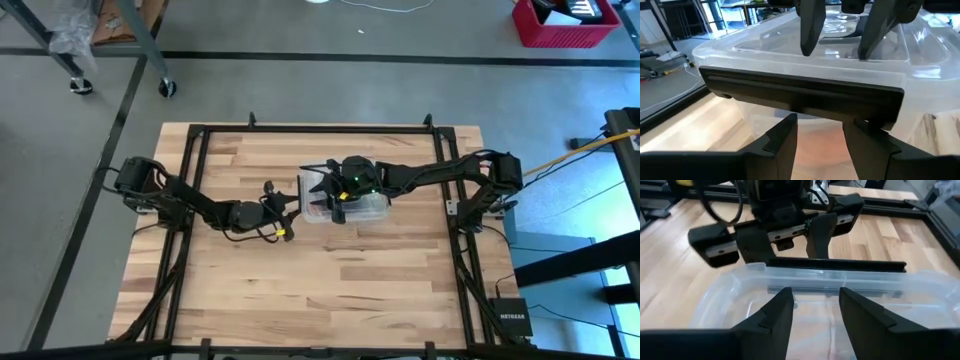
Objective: Roll bandage
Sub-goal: Close the transparent bin
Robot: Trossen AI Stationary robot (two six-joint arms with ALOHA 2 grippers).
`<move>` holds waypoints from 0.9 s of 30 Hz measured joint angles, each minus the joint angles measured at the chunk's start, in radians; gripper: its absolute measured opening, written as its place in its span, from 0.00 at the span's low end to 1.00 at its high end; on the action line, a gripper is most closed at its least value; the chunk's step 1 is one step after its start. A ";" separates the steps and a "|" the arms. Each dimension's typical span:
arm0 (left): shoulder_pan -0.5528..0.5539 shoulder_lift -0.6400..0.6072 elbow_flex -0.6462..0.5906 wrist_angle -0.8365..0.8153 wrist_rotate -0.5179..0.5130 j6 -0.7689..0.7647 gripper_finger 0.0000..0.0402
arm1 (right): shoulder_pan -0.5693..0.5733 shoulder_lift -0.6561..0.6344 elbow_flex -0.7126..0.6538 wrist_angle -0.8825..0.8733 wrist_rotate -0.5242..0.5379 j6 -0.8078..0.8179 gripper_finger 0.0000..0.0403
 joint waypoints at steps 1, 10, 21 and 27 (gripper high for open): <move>0.000 -0.001 0.005 -0.012 0.000 0.005 0.38 | 0.001 0.009 0.000 0.000 0.001 0.014 0.42; -0.006 -0.050 0.126 -0.326 -0.009 0.044 0.38 | 0.007 0.047 0.004 0.015 -0.007 0.070 0.42; 0.015 -0.132 0.396 -1.020 0.046 -0.016 0.38 | 0.008 0.049 0.005 0.023 -0.006 0.073 0.42; 0.014 -0.140 0.506 -1.263 0.049 -0.035 0.38 | 0.008 0.051 0.005 0.030 -0.004 0.073 0.42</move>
